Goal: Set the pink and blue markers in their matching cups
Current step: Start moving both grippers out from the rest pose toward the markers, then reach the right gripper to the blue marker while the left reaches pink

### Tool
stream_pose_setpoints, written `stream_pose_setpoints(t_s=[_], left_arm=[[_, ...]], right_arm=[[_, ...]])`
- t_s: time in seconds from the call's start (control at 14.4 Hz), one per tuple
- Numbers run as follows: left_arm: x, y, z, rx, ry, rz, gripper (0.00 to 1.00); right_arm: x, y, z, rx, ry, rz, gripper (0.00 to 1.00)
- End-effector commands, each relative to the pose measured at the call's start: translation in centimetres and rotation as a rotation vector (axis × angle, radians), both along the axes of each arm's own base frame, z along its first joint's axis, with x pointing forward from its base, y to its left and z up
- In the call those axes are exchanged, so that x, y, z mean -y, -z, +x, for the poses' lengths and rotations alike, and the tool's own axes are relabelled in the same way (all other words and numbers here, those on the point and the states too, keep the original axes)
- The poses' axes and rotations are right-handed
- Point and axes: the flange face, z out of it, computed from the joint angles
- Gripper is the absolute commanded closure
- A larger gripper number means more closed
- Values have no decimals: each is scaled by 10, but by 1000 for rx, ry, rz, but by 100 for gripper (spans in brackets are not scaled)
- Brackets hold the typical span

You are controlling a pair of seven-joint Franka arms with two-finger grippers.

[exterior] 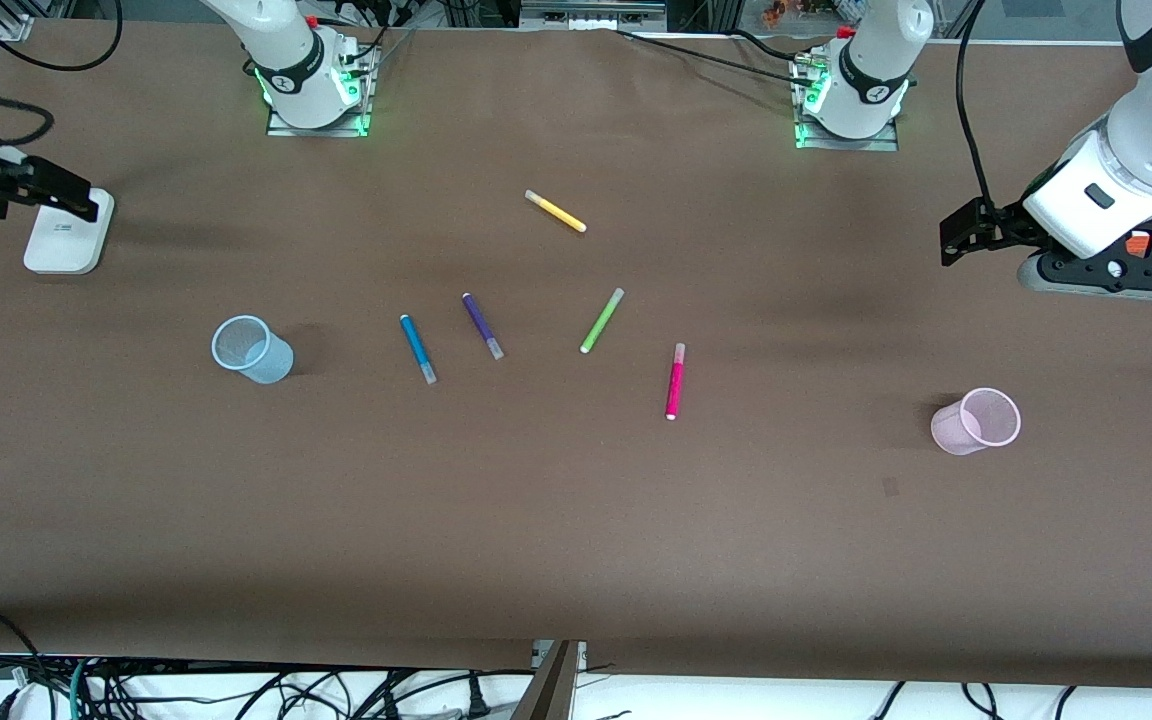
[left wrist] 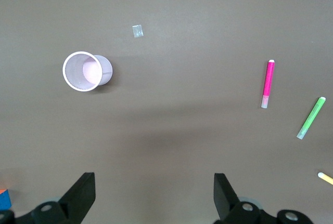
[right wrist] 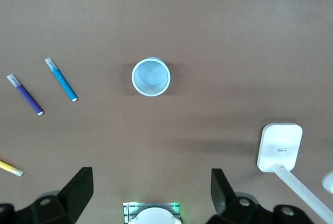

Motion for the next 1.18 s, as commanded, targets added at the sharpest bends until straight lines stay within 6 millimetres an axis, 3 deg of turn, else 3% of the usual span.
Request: stream_pose_setpoints(t_s=[0.0,0.14,0.21,0.49,0.69,0.9,1.11], left_arm=[[2,4,0,-17,26,-10,0],[11,8,1,-19,34,-10,0],[17,14,4,-25,33,-12,0],[89,40,11,5,49,-35,0],[128,85,28,12,53,-73,0],[159,143,42,-8,56,-95,0],[188,201,44,-55,43,-102,0]], right_arm=[[-30,51,29,-60,-49,21,0],[-55,94,51,-69,-89,16,0],[-72,107,58,-59,-115,12,0],[-144,172,75,-62,-222,-2,0],[-200,228,76,-78,-307,-9,0],[-257,279,69,-79,-372,-4,0],[-284,325,61,-88,-413,0,0]])
